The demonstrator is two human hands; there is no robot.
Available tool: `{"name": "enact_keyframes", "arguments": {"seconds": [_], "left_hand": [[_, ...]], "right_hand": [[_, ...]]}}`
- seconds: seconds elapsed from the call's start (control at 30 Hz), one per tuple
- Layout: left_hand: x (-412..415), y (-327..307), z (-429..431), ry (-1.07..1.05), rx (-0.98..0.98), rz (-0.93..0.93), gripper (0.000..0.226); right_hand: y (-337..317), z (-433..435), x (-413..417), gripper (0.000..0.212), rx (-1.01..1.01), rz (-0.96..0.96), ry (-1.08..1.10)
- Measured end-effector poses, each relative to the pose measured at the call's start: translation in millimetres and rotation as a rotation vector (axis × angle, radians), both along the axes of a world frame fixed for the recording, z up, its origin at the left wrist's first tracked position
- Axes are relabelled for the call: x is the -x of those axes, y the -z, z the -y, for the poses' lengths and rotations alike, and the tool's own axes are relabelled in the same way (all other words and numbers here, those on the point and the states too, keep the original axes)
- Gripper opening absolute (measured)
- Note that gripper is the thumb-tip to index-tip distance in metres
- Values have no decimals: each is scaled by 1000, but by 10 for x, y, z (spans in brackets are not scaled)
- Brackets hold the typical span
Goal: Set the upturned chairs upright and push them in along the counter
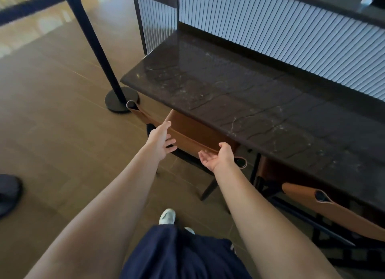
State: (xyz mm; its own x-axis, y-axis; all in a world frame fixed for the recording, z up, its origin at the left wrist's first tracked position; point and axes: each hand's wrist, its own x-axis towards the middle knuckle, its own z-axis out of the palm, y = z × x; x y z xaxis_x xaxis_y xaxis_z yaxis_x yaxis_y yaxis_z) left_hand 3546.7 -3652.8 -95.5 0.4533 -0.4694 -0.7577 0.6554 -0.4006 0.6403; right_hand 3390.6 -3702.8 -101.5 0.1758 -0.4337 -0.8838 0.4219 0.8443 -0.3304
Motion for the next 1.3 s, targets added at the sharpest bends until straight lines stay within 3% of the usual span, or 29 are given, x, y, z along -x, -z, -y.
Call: {"name": "enact_keyframes", "arguments": {"seconds": [0.5, 0.7, 0.87, 1.07, 1.3], "left_hand": [[-833, 309, 417, 66, -114, -17, 48], [-1003, 345, 571, 102, -151, -17, 44], [-1068, 470, 621, 272, -127, 114, 45], [-937, 253, 545, 55, -189, 35, 33], [-763, 269, 383, 17, -121, 57, 25]], "right_hand": [[80, 47, -365, 39, -46, -233, 460], [140, 29, -390, 40, 25, -300, 487], [158, 1, -379, 42, 50, -328, 466], [153, -63, -339, 37, 121, -369, 458], [132, -150, -172, 36, 168, -351, 495]]}}
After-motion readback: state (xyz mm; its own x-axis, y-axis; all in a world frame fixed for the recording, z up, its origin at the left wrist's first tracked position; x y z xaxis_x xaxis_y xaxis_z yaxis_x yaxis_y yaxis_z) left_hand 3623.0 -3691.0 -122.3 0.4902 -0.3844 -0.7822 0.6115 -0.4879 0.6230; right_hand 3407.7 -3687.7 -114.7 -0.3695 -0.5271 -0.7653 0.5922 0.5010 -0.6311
